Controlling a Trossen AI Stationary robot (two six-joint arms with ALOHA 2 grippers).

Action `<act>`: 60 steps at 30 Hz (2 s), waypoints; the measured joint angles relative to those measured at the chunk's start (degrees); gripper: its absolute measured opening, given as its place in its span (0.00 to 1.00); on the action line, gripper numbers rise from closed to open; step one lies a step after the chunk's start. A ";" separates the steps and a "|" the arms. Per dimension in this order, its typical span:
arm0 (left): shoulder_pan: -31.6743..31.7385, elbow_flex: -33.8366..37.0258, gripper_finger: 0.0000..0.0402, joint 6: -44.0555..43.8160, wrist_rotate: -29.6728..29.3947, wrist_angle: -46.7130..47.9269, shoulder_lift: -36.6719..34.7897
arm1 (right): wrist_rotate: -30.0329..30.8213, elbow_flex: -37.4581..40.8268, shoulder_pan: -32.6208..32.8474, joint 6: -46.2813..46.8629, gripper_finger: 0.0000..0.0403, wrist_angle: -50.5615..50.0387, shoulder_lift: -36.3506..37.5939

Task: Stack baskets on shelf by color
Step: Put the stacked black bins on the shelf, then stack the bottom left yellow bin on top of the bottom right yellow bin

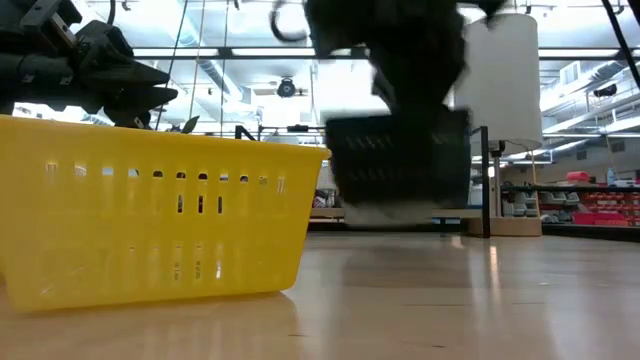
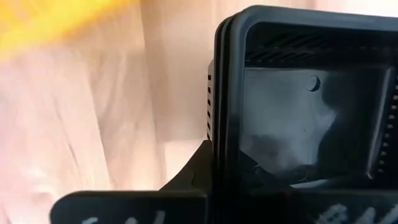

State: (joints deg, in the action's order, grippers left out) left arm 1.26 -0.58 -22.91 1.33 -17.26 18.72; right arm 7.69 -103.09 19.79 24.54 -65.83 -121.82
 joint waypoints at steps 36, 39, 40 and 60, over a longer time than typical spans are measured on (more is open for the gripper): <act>0.02 0.00 0.29 0.01 0.01 0.01 0.00 | 8.71 -1.62 -33.36 -33.34 0.10 1.18 0.01; 0.01 0.00 0.29 -0.01 0.01 0.01 0.00 | 8.83 -1.62 -33.82 -33.99 0.16 1.44 0.02; 0.00 0.00 0.29 0.01 0.01 -0.01 0.00 | 8.80 -1.62 -33.92 -33.98 0.18 1.37 0.02; 0.02 0.00 0.29 0.02 0.00 -0.01 0.00 | 3.14 -12.95 -33.42 -26.10 0.60 -8.61 0.02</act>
State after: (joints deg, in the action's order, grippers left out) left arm 1.28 -0.58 -22.89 1.32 -17.28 18.72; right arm 10.83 -116.04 -13.63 -1.57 -74.44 -121.80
